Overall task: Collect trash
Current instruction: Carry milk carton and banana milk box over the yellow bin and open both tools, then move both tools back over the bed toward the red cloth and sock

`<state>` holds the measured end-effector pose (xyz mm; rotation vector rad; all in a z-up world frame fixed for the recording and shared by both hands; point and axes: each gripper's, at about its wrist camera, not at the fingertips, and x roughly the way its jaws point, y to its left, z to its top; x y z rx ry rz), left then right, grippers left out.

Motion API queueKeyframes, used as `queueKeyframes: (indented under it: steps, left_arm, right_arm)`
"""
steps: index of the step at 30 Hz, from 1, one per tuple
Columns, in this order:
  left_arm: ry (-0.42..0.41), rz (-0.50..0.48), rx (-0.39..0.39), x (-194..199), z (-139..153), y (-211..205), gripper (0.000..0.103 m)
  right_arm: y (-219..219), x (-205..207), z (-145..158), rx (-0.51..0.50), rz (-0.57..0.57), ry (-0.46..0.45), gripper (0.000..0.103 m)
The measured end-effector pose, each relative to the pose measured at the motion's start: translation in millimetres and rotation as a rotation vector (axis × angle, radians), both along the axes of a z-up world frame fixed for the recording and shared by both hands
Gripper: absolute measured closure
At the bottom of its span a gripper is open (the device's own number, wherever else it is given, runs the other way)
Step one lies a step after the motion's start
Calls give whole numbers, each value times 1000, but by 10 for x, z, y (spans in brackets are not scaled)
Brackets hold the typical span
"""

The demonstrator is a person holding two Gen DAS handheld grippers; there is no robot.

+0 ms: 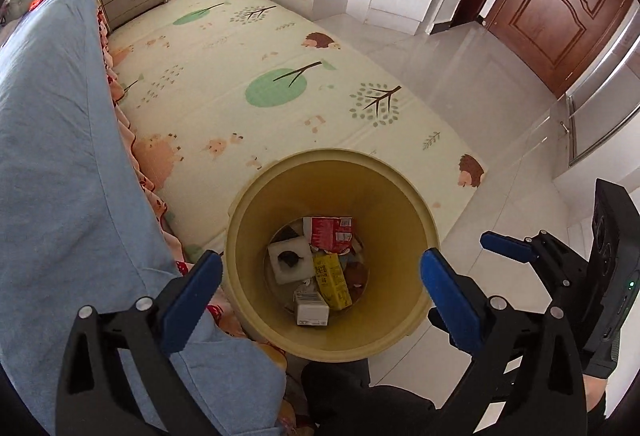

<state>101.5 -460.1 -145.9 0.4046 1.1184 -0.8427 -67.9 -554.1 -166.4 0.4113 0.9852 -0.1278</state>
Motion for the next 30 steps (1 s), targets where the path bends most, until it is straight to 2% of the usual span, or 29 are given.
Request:
queueKeyframes:
  steps: [8, 12, 18, 25, 30]
  left_arm:
    - [17, 38, -35, 70, 29, 72, 4]
    - [-32, 65, -62, 68, 95, 140, 4]
    - [-61, 92, -130, 50, 246, 232, 4]
    - [-154, 116, -239, -79, 677, 458, 4]
    - [-268, 163, -286, -183, 1129, 887, 4]
  right_arm:
    - [7, -62, 44, 7, -4, -27, 9]
    - [-1, -98, 72, 16, -14, -30, 9]
    - [32, -133, 179, 14, -20, -45, 9]
    - [210, -154, 533, -12, -3, -171, 9]
    - [525, -96, 928, -70, 64, -310, 9]
